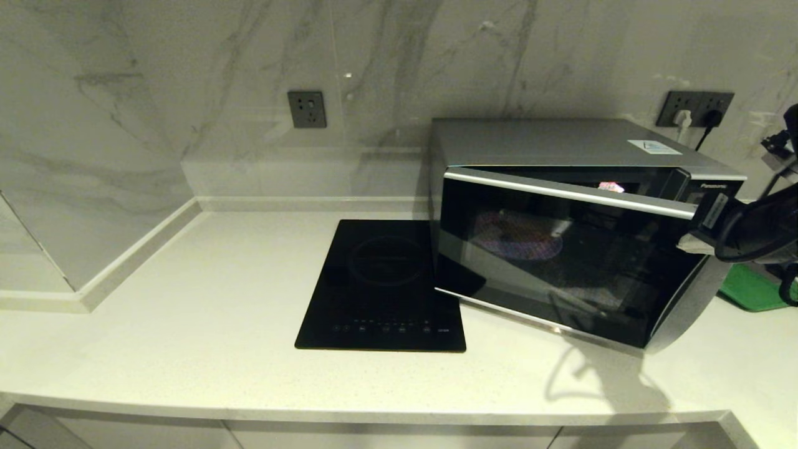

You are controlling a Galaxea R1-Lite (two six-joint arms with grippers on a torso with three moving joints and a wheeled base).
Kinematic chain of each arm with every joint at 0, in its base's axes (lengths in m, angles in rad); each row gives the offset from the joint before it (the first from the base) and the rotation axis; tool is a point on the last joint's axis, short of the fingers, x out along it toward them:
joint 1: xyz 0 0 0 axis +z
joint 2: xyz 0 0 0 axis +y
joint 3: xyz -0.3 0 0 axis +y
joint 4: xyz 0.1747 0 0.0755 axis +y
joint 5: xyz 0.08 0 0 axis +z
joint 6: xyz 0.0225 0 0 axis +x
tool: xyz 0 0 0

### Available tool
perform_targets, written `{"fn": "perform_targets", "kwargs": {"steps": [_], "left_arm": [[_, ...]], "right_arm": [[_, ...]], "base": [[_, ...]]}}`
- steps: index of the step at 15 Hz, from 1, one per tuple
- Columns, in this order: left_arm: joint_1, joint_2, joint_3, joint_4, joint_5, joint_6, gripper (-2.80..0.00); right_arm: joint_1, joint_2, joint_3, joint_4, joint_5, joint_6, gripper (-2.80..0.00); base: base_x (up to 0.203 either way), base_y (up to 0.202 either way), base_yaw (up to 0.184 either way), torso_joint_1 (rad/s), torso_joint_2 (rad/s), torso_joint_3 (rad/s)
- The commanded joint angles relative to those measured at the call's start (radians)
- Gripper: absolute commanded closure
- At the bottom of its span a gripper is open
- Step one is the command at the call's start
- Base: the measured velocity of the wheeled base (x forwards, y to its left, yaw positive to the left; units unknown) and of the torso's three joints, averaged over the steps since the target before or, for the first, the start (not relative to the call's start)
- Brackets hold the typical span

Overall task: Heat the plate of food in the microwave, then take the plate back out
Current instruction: Close the microwave oven

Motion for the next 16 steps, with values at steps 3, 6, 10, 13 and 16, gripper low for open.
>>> {"fn": "perform_targets", "kwargs": {"steps": [3,6,10,13,16], "left_arm": [[0.000,0.000,0.000,0.000,0.000,-0.001,0.00],[0.000,0.000,0.000,0.000,0.000,-0.001,0.00],[0.000,0.000,0.000,0.000,0.000,-0.001,0.00],[0.000,0.000,0.000,0.000,0.000,-0.001,0.00],[0.000,0.000,0.000,0.000,0.000,-0.001,0.00]], "right_arm": [[-0.051,0.063,-0.002,-0.072,0.001,0.003,0.00],[-0.055,0.077,-0.022,-0.116,-0.001,-0.012,0.00],[-0.071,0.134,-0.106,-0.167,-0.003,-0.029,0.00],[-0.088,0.199,-0.210,-0.167,-0.008,-0.030,0.00],[-0.109,0.235,-0.249,-0.166,-0.010,-0.030,0.00]], "base": [[0.000,0.000,0.000,0.000,0.00,0.000],[0.000,0.000,0.000,0.000,0.00,0.000],[0.000,0.000,0.000,0.000,0.00,0.000],[0.000,0.000,0.000,0.000,0.00,0.000],[0.000,0.000,0.000,0.000,0.00,0.000]]}}
